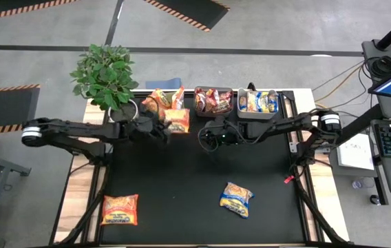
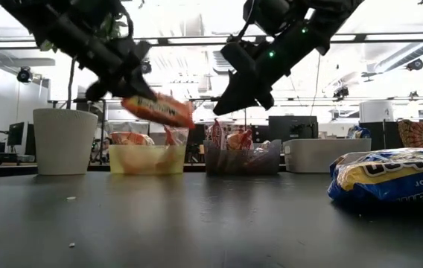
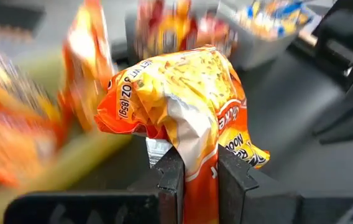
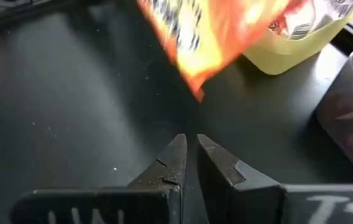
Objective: Sort Maruchan noodles
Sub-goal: Put the top orange noodle pack into the yellow bin
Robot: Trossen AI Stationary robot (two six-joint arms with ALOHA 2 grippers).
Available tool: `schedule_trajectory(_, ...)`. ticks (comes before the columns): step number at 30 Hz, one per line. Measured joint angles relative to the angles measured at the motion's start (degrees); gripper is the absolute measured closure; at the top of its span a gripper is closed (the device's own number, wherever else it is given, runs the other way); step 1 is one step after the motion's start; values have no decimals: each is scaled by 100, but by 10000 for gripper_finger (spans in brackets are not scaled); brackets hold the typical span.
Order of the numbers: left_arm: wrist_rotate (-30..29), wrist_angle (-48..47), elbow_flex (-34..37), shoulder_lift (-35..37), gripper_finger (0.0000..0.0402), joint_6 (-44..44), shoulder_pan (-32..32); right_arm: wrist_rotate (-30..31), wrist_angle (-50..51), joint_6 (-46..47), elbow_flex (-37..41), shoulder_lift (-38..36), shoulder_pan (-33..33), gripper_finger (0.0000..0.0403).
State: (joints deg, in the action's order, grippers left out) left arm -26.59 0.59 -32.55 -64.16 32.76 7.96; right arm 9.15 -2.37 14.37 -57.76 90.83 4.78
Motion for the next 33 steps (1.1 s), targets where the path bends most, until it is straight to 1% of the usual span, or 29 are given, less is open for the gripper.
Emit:
schedule_trajectory(2, -260, -190, -170, 204, 362, -418, -1, 4, 33, -98, 0, -54, 9, 376)
schedule_trajectory(4, -660, -579, -447, 322, 362, -694, -4, 3, 61, -172, 0, -129, 34, 376)
schedule_trajectory(8, -1917, -1865, -1104, 276, 362, -990, 7, 2, 62, -254, -4, -223, 129, 376)
schedule_trajectory(11, -2536, -2768, -1566, 58, 362, -1006, 90, 4, 81, -263, -5, -259, 221, 376)
schedule_trajectory(14, -2652, -3472, -1973, -295, 362, -993, 261, 4, 89, -263, -5, -265, 260, 376)
schedule_trajectory(18, -2686, -3848, -2428, -867, 362, -1047, 501, -4, 213, -308, -7, -265, 251, 376)
schedule_trajectory(22, -2675, -4036, -2845, -1514, 362, -1476, 780, -6, 381, -308, -7, -265, 251, 376)
schedule_trajectory(26, -2657, -4341, -3204, -2105, 362, -2154, 980, -4, 577, -353, -7, -265, 251, 376)
schedule_trajectory(30, -2625, -4682, -3461, -2544, 362, -2663, 1181, -4, 678, -398, -7, -265, 251, 376)
schedule_trajectory(33, -2376, -4800, -3516, -2767, 362, -3084, 1318, -4, 677, -453, -7, -265, 251, 376)
